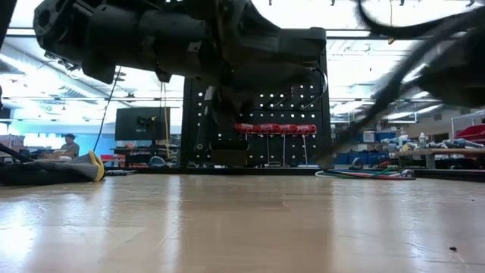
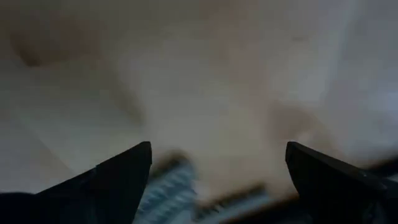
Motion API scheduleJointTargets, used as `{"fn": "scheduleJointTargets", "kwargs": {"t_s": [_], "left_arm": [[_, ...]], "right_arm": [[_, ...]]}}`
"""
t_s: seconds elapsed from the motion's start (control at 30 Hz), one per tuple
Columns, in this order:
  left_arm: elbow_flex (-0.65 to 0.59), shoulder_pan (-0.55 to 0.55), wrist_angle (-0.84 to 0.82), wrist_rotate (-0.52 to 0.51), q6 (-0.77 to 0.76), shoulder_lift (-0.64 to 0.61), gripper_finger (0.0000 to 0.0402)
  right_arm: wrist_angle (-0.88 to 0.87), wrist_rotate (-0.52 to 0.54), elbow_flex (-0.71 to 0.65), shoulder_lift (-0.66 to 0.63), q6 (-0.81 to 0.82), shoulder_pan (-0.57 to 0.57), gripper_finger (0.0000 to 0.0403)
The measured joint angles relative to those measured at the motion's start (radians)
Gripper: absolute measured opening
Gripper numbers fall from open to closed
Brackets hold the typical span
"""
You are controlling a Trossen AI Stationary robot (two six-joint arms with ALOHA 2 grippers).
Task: Hang tools onto peg board
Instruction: Adjust the gray terminal blocks
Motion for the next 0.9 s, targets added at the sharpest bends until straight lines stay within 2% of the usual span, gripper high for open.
{"fn": "scheduleJointTargets", "kwargs": {"t_s": [0.07,0.17,0.3,0.43,0.5,0.63,0.8,0.9], "left_arm": [[-0.002,-0.011,-0.002,0.000,0.001,0.000,0.0125],[-0.004,-0.025,-0.029,0.012,-0.013,0.000,0.0125],[-0.004,-0.044,-0.118,0.044,-0.069,0.001,0.0125],[-0.005,-0.073,-0.181,0.034,-0.126,0.000,0.0125],[-0.005,-0.089,-0.194,0.024,-0.133,0.000,0.0125],[-0.005,-0.112,-0.202,-0.007,-0.135,0.000,0.0125],[-0.005,-0.116,-0.212,-0.009,-0.178,0.000,0.0125],[-0.005,-0.116,-0.214,-0.009,-0.181,0.000,0.0125]], "right_arm": [[-0.043,0.003,0.003,-0.015,-0.054,-0.024,0.0375],[-0.099,-0.017,-0.007,-0.052,-0.099,-0.003,0.0375],[-0.089,-0.178,-0.063,-0.108,-0.065,0.078,0.0375],[0.035,-0.439,-0.148,-0.174,0.121,0.185,0.0373],[0.107,-0.509,-0.182,-0.211,0.231,0.228,0.0372],[0.257,-0.512,-0.267,-0.280,0.495,0.276,0.0372],[0.636,-0.549,-0.460,-0.354,0.787,0.317,0.0372],[0.792,-0.556,-0.588,-0.393,0.919,0.322,0.0372]]}}
